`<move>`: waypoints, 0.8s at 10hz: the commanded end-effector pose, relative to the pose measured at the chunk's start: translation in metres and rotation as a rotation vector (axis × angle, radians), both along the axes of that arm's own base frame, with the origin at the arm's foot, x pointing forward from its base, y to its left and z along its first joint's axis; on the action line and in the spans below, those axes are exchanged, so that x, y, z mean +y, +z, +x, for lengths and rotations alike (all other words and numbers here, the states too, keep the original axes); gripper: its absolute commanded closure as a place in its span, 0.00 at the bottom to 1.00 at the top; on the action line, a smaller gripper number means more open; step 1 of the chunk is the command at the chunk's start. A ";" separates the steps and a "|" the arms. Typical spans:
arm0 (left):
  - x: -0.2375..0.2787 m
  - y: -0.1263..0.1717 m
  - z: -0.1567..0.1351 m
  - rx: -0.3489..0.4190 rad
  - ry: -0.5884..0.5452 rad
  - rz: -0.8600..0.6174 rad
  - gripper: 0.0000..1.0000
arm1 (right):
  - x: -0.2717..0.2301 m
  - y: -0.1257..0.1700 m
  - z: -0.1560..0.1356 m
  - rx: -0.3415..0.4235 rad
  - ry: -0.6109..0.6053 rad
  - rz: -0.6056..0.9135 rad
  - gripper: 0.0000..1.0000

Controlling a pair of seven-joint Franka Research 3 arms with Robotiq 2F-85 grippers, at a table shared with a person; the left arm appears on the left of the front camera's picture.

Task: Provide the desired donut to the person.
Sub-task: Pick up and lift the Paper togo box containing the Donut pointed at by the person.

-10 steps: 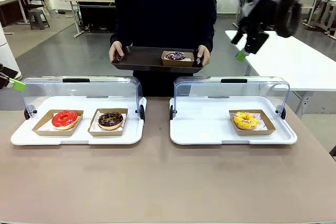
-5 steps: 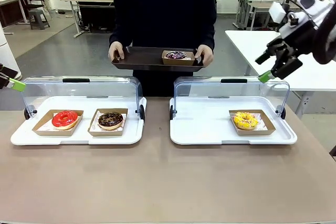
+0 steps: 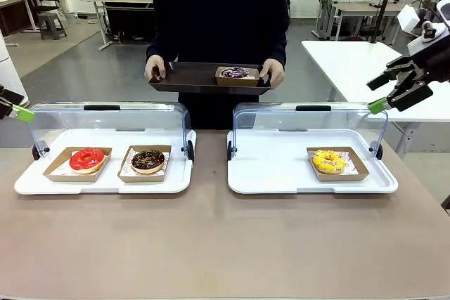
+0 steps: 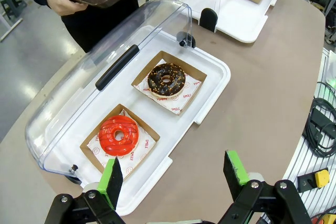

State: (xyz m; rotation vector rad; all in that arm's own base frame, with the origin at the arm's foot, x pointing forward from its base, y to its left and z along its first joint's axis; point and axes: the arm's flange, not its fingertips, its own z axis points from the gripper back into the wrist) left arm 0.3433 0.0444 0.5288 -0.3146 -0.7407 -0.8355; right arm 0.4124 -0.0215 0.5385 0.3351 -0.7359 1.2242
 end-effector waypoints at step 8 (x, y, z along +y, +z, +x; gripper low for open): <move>0.001 0.000 0.000 0.000 -0.001 -0.013 0.00 | 0.003 0.003 0.004 -0.060 -0.058 0.062 0.00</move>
